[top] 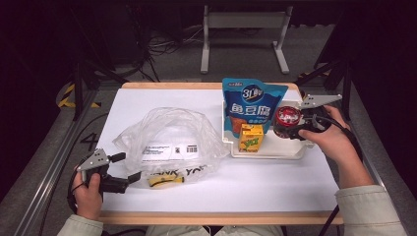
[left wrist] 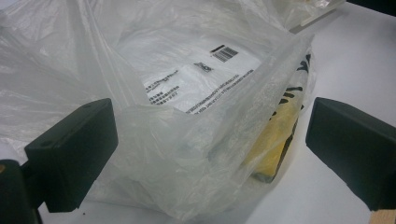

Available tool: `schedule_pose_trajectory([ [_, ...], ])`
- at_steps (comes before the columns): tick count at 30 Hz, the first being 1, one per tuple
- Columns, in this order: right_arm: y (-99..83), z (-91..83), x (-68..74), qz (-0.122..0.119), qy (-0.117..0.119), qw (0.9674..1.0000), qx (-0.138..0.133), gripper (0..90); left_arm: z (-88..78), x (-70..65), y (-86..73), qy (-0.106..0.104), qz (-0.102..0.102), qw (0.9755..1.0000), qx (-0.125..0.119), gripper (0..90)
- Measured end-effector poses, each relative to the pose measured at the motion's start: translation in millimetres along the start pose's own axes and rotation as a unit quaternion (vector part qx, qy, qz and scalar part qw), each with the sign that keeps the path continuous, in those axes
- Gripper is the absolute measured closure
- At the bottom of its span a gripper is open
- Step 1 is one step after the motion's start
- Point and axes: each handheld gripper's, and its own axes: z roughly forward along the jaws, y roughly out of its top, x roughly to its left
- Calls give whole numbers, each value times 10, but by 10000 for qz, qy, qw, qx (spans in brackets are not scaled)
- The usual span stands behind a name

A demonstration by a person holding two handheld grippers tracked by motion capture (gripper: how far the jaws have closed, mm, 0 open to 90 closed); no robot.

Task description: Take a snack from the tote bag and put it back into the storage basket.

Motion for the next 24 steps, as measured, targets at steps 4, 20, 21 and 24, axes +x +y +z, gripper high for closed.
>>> schedule_pose_trajectory([
  [4,-72,52,-30,10,15,10000,28,258,-6,0,-1,-5,12,10000,-30,28],
  [20,-316,253,-117,76,29,10000,42,258,-22,-12,-7,9,87,9998,-190,29],
  [21,-332,270,-121,87,30,9999,61,258,-23,-11,-7,10,107,9997,-198,28],
  [24,-365,308,-130,109,38,9999,87,258,-25,-15,-11,9,57,9997,-230,29],
])
